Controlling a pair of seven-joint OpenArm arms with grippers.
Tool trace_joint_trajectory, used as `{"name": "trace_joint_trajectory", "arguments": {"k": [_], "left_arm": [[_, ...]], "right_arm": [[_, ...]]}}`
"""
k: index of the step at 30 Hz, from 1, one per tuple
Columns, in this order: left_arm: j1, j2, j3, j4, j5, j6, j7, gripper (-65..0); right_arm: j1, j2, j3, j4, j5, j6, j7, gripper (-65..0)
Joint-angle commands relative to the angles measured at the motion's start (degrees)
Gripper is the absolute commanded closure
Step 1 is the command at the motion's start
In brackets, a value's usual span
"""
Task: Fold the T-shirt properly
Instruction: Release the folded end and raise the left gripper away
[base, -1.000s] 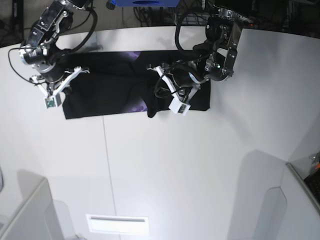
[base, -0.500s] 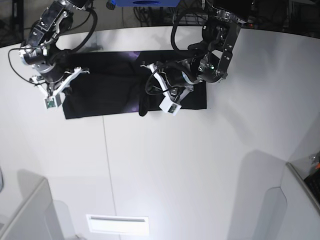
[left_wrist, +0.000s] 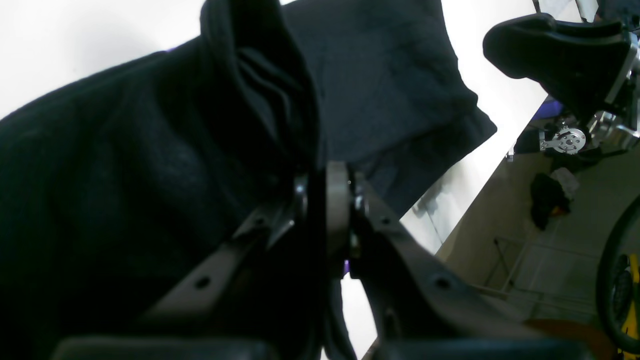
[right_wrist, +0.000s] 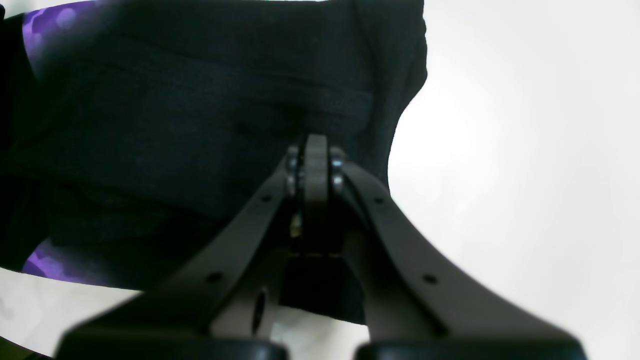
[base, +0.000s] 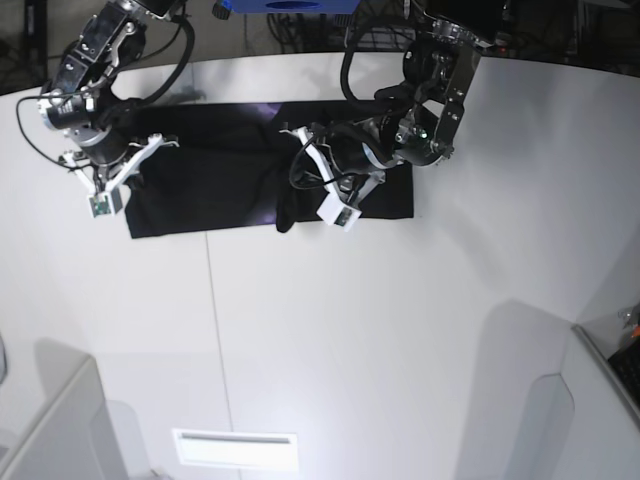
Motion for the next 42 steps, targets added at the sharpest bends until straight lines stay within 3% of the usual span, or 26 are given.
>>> {"name": "trace_joint_trajectory", "arguments": {"k": [1,8,12,13,15,16,18,19,21,24,27,32,35,40,42], "left_arm": [[-0.7,0.4,0.1,0.9,-0.9,-0.2,-0.9,-2.0],[-2.3,0.6,0.6,0.9,-0.9,-0.2,-0.9,-36.4],[-5.3,0.5,4.4,1.2,-0.9,-0.2,-0.9,-46.1],[-5.6,0.4,4.5,1.6,-0.9,-0.2,-0.9,-44.8],[-5.6,0.3,2.2,3.9,-1.0,-0.2,-0.9,-35.2],[-5.2,0.1,0.2,5.1,-1.0,-0.2,-0.9,-27.3],[-2.7,-1.6,-6.6,7.5,-1.0,-0.2,-0.9,-3.5],[-1.0,-2.5,-10.9,8.3,-1.0,-0.2,-0.9,0.0],[1.9,-4.3,-18.7,8.6,-1.0,-0.3,-0.9,0.0],[6.7,-8.5,-27.7,8.4,-1.0,-0.8,-1.1,0.0],[11.0,-11.8,-33.7,8.4,-0.7,-3.8,-1.4,0.0],[15.0,-12.1,-43.4,7.1,0.7,-8.9,-1.4,0.0],[14.9,-11.9,-45.0,4.1,6.6,-10.6,-1.9,0.0],[15.5,-9.8,-44.9,-0.7,15.5,-14.6,-11.8,0.0],[15.5,-9.4,-44.9,-2.4,17.3,-15.4,-12.3,0.0]], "right_arm": [[0.6,0.4,0.1,0.9,0.8,0.1,1.1,0.0],[0.6,0.4,0.2,0.9,0.8,0.1,1.1,0.0],[0.7,0.4,0.2,0.9,0.8,0.1,1.1,0.0],[0.8,0.4,0.2,0.9,0.8,0.1,1.1,0.0],[1.3,0.5,0.5,0.9,0.8,0.1,0.9,0.0],[1.4,0.5,1.3,0.9,0.8,0.1,0.9,0.0],[2.8,0.5,2.9,0.9,0.8,0.1,-1.3,0.0],[3.8,0.7,3.7,0.9,0.8,0.1,-3.8,0.0],[6.3,0.9,5.7,0.9,0.8,0.1,-8.8,-2.6],[9.9,1.5,9.5,0.9,0.8,0.1,-14.4,-31.1],[12.0,2.3,11.0,-0.7,0.8,0.1,-17.7,-49.8],[14.8,4.1,11.2,-9.2,0.8,0.1,-20.1,-50.0],[15.2,3.7,11.2,-11.6,1.0,0.1,-19.6,-50.0],[14.5,4.1,11.2,-11.9,9.1,0.1,-20.0,-49.1],[14.4,4.2,11.2,-12.9,9.5,0.1,-20.0,-48.0]]}}
